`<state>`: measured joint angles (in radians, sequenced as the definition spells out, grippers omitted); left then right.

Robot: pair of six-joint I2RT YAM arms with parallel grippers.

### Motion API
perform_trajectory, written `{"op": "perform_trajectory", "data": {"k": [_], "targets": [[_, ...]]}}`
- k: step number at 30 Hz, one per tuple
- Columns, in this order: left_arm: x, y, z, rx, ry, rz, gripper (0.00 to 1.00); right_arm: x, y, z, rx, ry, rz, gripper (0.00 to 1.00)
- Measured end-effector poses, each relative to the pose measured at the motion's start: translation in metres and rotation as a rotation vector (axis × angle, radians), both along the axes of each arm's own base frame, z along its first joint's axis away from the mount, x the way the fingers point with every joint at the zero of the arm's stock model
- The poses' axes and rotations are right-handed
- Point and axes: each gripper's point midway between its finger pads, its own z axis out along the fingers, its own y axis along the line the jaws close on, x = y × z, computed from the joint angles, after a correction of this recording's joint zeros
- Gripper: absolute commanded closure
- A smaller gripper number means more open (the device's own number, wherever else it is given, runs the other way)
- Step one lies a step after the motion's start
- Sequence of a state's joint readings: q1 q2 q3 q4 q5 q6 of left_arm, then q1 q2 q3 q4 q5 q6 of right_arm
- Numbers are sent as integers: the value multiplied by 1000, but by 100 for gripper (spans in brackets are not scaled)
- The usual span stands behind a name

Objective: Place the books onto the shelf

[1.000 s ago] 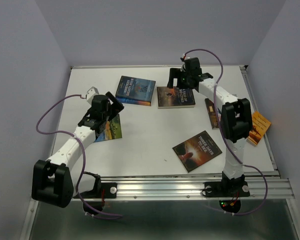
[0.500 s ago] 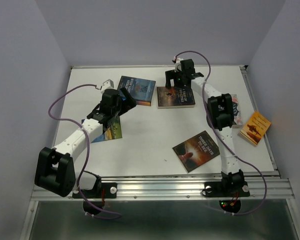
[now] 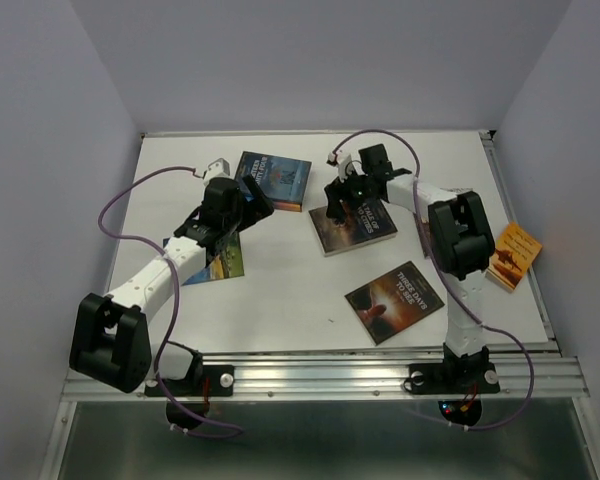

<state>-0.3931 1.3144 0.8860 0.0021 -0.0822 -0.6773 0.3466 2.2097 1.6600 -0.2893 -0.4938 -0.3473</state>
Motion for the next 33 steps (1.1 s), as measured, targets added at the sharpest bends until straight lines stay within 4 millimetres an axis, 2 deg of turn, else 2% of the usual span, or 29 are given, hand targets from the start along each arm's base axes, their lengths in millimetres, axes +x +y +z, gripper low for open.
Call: {"op": "perform_trajectory", "data": {"k": [3,5,6,8,10,12,13,15,18,19,20,22,25,27,29,33], "targets": [[-1,-1,0,13,-3,-11,1,-39,0,-1,22,41,68,14],[-1,-4,3,23,-8,-28,1,-70,-6,0,32,78,88,8],[-1,-7,7,32,-16,-43,1,-80,-9,1,33,93,86,2],[0,-16,15,44,-36,-75,1,-98,-15,4,36,124,58,0],[6,-31,24,63,-57,-124,1,-105,-18,16,52,130,12,0],[13,-49,28,84,-70,-180,1,-105,-21,38,94,120,-84,0],[16,-58,27,95,-72,-215,1,-102,-25,56,129,110,-186,0],[23,-78,20,122,-63,-301,1,-100,-34,86,183,74,-332,0],[30,-107,3,163,-39,-435,1,-108,-58,114,279,89,-596,0],[32,-112,0,171,-37,-461,1,-112,-65,116,297,99,-662,0],[34,-120,-6,185,-32,-496,1,-118,-74,115,314,118,-733,0],[33,-135,-18,212,-15,-571,1,-137,-93,97,324,185,-877,0],[25,-158,-31,232,-5,-685,1,-182,-120,48,270,332,-1073,0],[20,-175,-37,238,1,-764,1,-205,-130,29,250,400,-1157,0],[19,-187,-42,241,4,-813,1,-220,-135,23,259,436,-1212,0],[22,-210,-65,256,18,-899,1,-224,-137,27,335,449,-1277,3]]}}
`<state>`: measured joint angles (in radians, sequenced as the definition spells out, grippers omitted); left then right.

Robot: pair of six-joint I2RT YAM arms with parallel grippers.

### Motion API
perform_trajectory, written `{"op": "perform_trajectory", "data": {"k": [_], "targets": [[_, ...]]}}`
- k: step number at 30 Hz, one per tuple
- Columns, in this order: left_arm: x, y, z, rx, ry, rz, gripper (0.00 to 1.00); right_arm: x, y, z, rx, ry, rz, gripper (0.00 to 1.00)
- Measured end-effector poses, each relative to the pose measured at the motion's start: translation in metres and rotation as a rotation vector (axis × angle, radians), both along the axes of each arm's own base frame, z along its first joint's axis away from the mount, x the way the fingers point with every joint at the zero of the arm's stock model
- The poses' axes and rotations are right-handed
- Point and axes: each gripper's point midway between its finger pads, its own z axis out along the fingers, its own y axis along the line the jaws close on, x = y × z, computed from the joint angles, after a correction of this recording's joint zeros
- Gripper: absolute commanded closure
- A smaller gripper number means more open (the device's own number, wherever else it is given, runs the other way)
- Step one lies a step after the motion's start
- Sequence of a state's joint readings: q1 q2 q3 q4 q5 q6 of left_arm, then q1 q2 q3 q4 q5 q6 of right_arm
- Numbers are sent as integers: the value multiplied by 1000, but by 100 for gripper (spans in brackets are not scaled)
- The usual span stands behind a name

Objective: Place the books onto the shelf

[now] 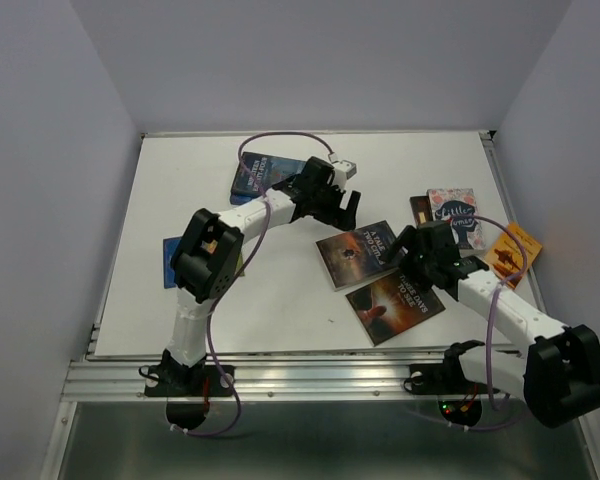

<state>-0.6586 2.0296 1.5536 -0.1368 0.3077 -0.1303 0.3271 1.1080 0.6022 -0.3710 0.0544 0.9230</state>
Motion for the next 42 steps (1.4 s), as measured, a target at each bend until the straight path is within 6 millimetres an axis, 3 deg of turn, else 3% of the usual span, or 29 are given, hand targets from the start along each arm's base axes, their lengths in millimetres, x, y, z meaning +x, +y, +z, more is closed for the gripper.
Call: {"op": "perform_trajectory", "data": {"k": [6,11,18,32,37,42], "targets": [[-8,1,-58,81,96,-51,1,12,12,-14,51,7,-3,15],[-10,-5,-55,53,101,-79,5,29,26,-25,91,-1,25,24],[-26,-13,-57,-28,125,-136,7,44,41,-35,135,3,66,34],[-71,14,-45,-256,295,-60,9,54,44,-37,189,-24,67,42],[-67,10,-33,-334,352,-6,9,54,41,-37,200,-49,60,46],[-64,-2,-2,-451,345,-35,9,52,40,-38,205,-64,54,46]]}}
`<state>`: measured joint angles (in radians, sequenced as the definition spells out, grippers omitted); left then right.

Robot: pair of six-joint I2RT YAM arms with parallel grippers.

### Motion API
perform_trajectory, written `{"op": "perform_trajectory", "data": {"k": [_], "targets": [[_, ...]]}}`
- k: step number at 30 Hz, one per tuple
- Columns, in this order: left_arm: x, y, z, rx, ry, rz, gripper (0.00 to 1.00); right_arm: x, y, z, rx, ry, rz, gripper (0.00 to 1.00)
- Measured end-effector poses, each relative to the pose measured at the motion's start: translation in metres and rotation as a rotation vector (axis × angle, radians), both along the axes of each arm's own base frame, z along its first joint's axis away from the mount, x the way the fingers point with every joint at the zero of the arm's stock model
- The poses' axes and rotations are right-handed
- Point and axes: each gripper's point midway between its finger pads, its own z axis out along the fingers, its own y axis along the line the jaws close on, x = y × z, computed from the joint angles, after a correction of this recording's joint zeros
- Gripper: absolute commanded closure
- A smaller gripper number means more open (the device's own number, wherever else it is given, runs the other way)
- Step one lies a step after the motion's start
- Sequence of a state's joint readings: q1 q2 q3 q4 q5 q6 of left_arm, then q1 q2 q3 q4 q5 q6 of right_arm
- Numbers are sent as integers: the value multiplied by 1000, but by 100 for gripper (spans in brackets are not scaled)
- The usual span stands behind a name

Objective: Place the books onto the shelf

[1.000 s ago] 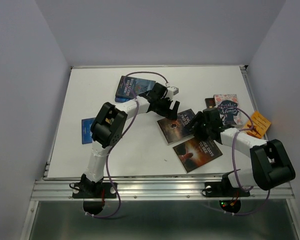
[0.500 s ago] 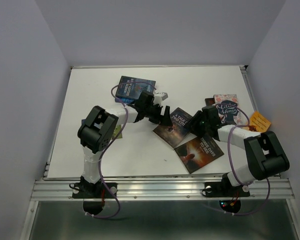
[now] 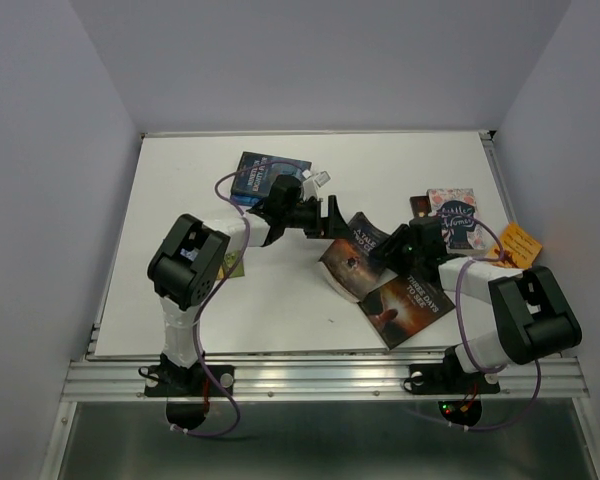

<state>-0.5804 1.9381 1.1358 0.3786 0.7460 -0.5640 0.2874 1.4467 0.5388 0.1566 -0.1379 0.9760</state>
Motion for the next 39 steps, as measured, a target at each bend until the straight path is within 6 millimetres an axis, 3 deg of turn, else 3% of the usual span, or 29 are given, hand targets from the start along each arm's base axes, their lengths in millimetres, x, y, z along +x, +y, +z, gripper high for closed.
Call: {"op": "perform_trajectory", "data": {"k": [3,8,11,13,15,16,19,20,24,27,30,32,36,39], "targets": [[-8,-11,23,-84,-8,-51,11,-2,3,0,18,3,5,46],[-30,-23,31,-135,9,-133,11,-7,9,1,47,16,34,46],[-33,-22,23,-112,26,-135,15,-9,11,1,56,20,44,46],[-35,-17,8,-54,48,-119,15,-11,12,1,62,22,51,46],[-37,-9,-11,31,72,-89,21,-15,13,1,67,24,57,46],[-39,-7,-18,65,88,-80,27,-18,14,1,71,27,63,46],[-44,1,-35,155,103,-53,85,-23,17,1,80,31,78,46],[-43,3,-38,173,104,-44,98,-24,17,1,83,34,80,46],[-47,5,-30,201,86,-34,100,-26,20,1,92,39,92,46],[-50,5,-20,212,69,-21,100,-28,23,3,100,37,104,38],[-49,5,-12,216,56,1,100,-27,24,11,104,12,119,22],[-43,7,-4,221,32,36,100,-26,26,20,98,-13,137,2],[-23,11,22,232,-49,128,100,-12,25,58,60,-123,155,0],[5,19,55,204,-117,234,100,10,21,113,22,-281,133,0]]}}
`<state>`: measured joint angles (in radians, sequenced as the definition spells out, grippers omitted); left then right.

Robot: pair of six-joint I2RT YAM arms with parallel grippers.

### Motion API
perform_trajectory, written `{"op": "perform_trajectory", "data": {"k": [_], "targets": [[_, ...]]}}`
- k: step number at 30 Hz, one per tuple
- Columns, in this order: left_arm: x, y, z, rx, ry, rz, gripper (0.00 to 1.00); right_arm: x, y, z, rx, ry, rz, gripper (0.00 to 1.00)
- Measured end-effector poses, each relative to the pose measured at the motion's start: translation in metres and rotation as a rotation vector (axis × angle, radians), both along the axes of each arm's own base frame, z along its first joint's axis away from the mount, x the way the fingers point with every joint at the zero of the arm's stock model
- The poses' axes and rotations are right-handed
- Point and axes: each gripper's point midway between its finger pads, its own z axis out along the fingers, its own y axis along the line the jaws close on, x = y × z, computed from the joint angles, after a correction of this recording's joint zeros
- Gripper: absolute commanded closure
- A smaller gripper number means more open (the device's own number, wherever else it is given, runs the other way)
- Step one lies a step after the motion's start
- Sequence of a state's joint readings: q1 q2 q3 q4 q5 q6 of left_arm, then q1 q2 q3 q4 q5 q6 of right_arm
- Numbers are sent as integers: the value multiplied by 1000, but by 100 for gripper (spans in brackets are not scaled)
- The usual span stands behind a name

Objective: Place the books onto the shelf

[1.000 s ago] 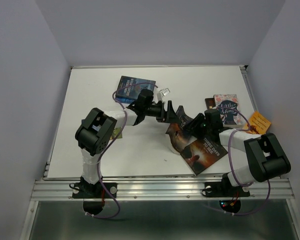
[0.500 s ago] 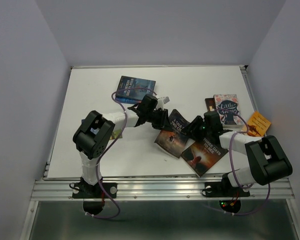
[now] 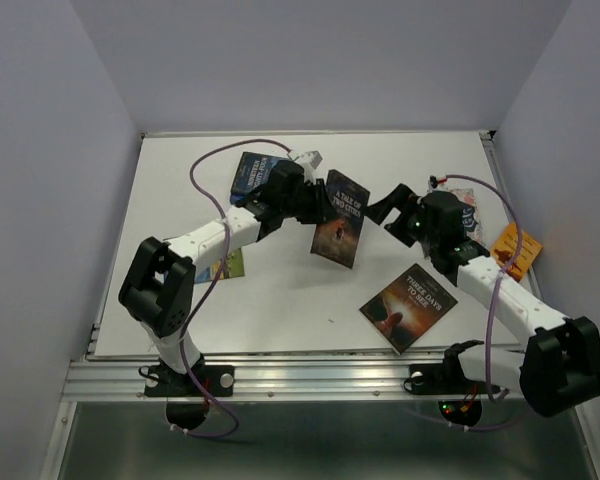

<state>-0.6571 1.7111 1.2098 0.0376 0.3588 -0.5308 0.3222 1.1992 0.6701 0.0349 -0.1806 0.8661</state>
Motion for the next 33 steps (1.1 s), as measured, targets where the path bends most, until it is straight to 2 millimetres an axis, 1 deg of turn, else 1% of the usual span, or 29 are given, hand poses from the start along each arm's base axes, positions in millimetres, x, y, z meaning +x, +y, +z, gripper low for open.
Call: {"op": "perform_trajectory", "data": {"k": [1,2,4,5,6,7,8,9,11,13,14,15,17,20,24,26,28,30,31,32,33], "targets": [[12,5,13,-15,-26,41,100,9,-2,24,-3,-64,-17,0],[23,11,24,-26,-46,88,100,15,-4,43,-6,-112,-35,0],[49,29,47,-46,-88,204,100,24,-12,74,-17,-188,-82,0],[66,42,59,-54,-116,285,100,28,-16,88,-24,-223,-107,0],[76,51,65,-58,-136,336,100,30,-18,94,-29,-238,-120,0],[93,65,74,-67,-164,420,100,33,-21,97,-41,-247,-135,0],[106,78,81,-79,-182,487,100,34,-23,96,-51,-244,-143,0],[114,87,84,-93,-191,530,100,35,-24,92,-63,-233,-146,0],[138,110,90,-140,-193,638,100,38,-24,75,-95,-188,-141,0],[161,125,90,-181,-181,708,100,42,-23,57,-121,-138,-128,0],[175,132,89,-201,-179,746,100,43,-22,46,-134,-108,-116,0],[191,139,85,-222,-178,787,100,44,-22,41,-141,-91,-108,0],[212,148,74,-236,-171,855,100,46,-19,29,-156,-57,-82,0],[227,151,46,-239,-128,917,100,50,-18,22,-165,-35,-60,0],[230,155,19,-256,-65,989,100,54,-19,20,-162,-28,-47,0],[230,158,14,-272,-49,1024,100,56,-20,18,-158,-21,-40,0],[232,159,12,-290,-44,1044,94,57,-19,15,-151,-10,-28,0],[233,161,11,-312,-42,1064,75,57,-18,12,-148,1,-20,0],[232,161,10,-327,-42,1077,68,56,-17,10,-146,8,-13,0],[230,163,5,-334,-40,1096,63,56,-16,8,-143,12,-8,0],[228,165,-1,-331,-36,1117,52,55,-15,7,-141,18,-1,0]]}}
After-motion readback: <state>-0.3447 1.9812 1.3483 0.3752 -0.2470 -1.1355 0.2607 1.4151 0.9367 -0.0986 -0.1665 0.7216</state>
